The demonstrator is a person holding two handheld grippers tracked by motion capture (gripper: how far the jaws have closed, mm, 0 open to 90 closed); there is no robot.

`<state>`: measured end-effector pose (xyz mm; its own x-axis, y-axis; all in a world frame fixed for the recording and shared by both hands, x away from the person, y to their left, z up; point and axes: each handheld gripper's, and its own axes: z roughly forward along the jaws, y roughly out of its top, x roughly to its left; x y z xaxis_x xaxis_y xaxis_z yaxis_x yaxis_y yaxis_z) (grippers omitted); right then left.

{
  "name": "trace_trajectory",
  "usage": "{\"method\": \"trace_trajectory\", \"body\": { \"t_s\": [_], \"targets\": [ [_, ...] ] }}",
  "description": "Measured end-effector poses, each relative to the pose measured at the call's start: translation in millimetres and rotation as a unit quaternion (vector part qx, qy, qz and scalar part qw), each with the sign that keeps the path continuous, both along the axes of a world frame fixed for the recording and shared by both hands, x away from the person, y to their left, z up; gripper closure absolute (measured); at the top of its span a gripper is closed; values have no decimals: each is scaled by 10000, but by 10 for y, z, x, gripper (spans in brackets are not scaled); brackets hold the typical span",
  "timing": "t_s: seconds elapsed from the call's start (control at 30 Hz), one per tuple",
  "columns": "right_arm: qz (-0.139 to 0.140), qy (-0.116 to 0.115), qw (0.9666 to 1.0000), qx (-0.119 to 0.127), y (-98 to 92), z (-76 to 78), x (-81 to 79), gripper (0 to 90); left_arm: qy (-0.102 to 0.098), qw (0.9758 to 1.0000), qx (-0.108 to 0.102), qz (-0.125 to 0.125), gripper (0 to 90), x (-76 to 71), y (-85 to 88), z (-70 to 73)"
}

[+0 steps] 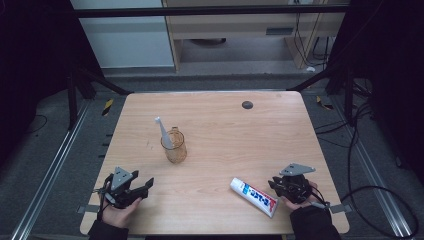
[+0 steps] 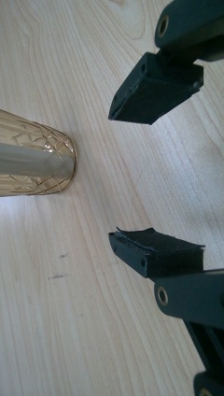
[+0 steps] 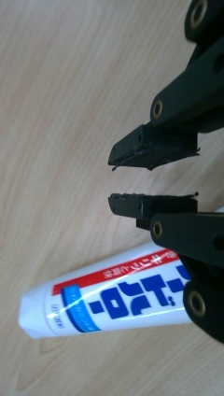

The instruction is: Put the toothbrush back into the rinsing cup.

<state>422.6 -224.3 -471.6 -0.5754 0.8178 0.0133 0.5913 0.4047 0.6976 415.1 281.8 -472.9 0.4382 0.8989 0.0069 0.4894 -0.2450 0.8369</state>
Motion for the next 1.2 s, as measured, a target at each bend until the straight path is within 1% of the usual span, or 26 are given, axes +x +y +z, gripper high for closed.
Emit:
{"method": "trace_trajectory", "body": {
  "t_s": [0.07,0.1,0.17,0.3,0.33,0.43,0.6,0.63,0.67,0.73,0.83,0.87,0.93,0.97,1.07,1.2],
  "targets": [
    [43,100,9999,-45,-3,-38,-3,796,60,10000,5,45,342,13,18,-21],
    [55,167,9998,-63,1,-53,-2,809,56,10000,-32,74,342,18,18,-32],
    [101,231,9996,-121,10,-75,0,834,66,10000,21,71,343,27,25,-41],
    [136,260,9995,-134,7,-63,-16,861,87,9999,35,85,342,46,26,-58],
    [146,253,9994,-179,-5,-56,-23,865,116,9999,53,76,342,50,30,-60],
    [151,346,9991,-196,-19,-75,-42,874,139,9998,45,105,340,70,38,-75],
    [249,469,9982,-263,-4,-109,-56,877,111,9998,18,141,336,73,70,-69],
    [304,479,9980,-286,3,-117,-59,877,102,9998,3,149,335,74,76,-71],
    [283,524,9978,-281,15,-120,-67,877,109,9998,-4,150,335,75,82,-73],
    [292,518,9978,-307,29,-128,-75,891,113,9998,-8,165,334,78,87,-75],
    [359,548,9975,-250,39,-134,-86,894,113,9998,6,177,334,82,93,-73],
    [369,594,9973,-231,50,-138,-97,894,106,9998,3,179,334,82,94,-73],
    [503,627,9965,-214,82,-148,-118,895,98,9998,6,173,334,81,94,-70],
    [526,638,9963,-216,98,-151,-126,895,105,9998,12,172,334,83,94,-69],
    [663,630,9956,-202,161,-160,-146,895,115,9998,11,170,333,86,93,-73],
    [789,636,9948,-117,243,-159,-170,896,114,9998,21,172,332,85,93,-72]
  ]
}}
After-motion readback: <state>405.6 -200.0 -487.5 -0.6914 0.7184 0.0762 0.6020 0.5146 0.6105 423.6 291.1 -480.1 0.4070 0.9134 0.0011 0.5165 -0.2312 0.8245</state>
